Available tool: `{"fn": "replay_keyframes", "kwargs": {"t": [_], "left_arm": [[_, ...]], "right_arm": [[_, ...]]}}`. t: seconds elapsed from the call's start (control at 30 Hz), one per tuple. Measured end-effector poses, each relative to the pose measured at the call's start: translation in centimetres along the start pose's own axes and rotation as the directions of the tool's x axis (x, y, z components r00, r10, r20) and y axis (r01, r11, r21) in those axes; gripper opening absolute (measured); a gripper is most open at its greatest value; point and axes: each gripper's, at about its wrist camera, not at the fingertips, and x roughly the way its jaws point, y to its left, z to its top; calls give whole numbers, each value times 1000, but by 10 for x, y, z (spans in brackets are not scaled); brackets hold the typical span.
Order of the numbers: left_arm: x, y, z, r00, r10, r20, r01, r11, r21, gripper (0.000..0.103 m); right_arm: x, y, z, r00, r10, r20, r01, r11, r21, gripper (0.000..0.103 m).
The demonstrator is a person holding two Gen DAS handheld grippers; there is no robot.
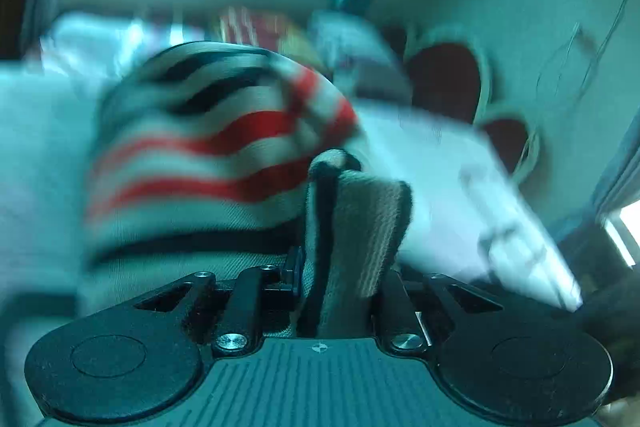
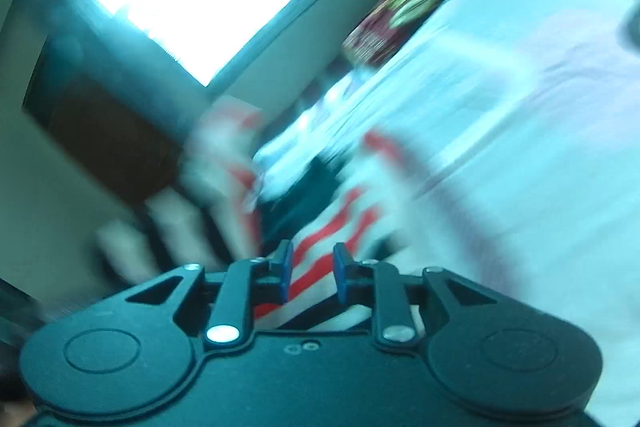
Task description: Fold small clothes
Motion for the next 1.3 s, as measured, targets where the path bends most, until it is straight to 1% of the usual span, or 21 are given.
{"fn": "replay_keyframes", "kwargs": {"t": [0.03, 0.07, 0.1, 0.13, 0.23, 0.27, 0.33, 0.4, 0.43, 0.53, 0.6, 0.67, 0.77, 0.83, 0.87, 0.97, 1.0, 1.07, 1.13, 1.23, 1.3], "left_arm": [[16, -2, -5, 998, -9, -69, 7, 1000, -30, 34], [17, -8, -10, 998, -19, -53, 18, 1000, -23, 47], [7, -14, -15, 999, -38, -15, 38, 999, 0, 68], [-5, -19, -18, 997, -81, -3, 81, 997, 8, 75], [-49, -5, -16, 982, -176, 68, 178, 983, -30, 77], [-63, 4, -16, 980, -168, 108, 172, 985, -30, 77], [-78, 34, -13, 985, -61, 162, 66, 998, -24, 77], [-77, 66, -6, 987, 88, 132, -83, 996, -41, 77], [-77, 81, -6, 986, 117, 123, -111, 992, -52, 77], [-72, 97, -8, 978, 183, 102, -181, 983, -33, 77], [-68, 103, -13, 979, 171, 107, -169, 985, -27, 77], [-61, 102, -13, 979, 168, 118, -165, 986, -31, 77], [-63, 95, -20, 975, 180, 131, -180, 984, -7, 77], [-59, 92, -21, 975, 180, 133, -182, 983, 6, 77], [-59, 93, -20, 975, 177, 135, -180, 984, 11, 77], [-56, 94, -21, 972, 198, 124, -204, 978, 35, 91], [-53, 96, -21, 972, 205, 112, -211, 976, 44, 92], [-52, 102, -20, 978, 178, 106, -181, 983, 18, 92], [-56, 104, -21, 977, 173, 124, -175, 984, 10, 92], [-59, 103, -22, 975, 159, 156, -163, 987, 9, 92], [-52, 101, -21, 979, 160, 123, -163, 987, 13, 92]], "right_arm": [[-10, -11, 7, 1000, -11, 5, 11, 1000, 20, 31], [-18, -19, 12, 1000, -16, 7, 16, 999, 36, 43], [-27, -27, 16, 1000, -18, 14, 17, 999, 47, 55], [-35, -31, 18, 1000, -13, 24, 11, 999, 47, 58], [-47, -33, 19, 999, 45, 12, -46, 998, 47, 60], [-48, -31, 17, 997, 71, -1, -71, 996, 47, 60], [-41, -27, 10, 992, 112, -52, -109, 993, 55, 61], [-32, -25, 3, 984, 141, -112, -131, 987, 98, 65], [-27, -25, -1, 980, 147, -135, -131, 984, 123, 65], [-19, -32, -8, 965, 201, -169, -159, 959, 235, 70], [-9, -35, -8, 954, 229, -193, -169, 944, 285, 74], [3, -32, -2, 961, 184, -208, -127, 957, 262, 74], [31, -29, 12, 956, 142, -255, -83, 970, 230, 69], [49, -23, 18, 948, 125, -294, -73, 980, 184, 48], [56, -19, 19, 945, 99, -313, -56, 988, 145, 41], [73, 2, 21, 938, -3, -347, -14, 999, -47, 40], [75, 10, 20, 939, -29, -342, -9, 994, -107, 33], [71, 36, 19, 959, -48, -279, -36, 957, -287, 28], [59, 58, 19, 980, -2, -201, -80, 915, -395, 26], [31, 67, 26, 987, 151, -64, -163, 882, -442, 25], [40, 53, 31, 993, 89, -80, -114, 909, -400, 25]]}}
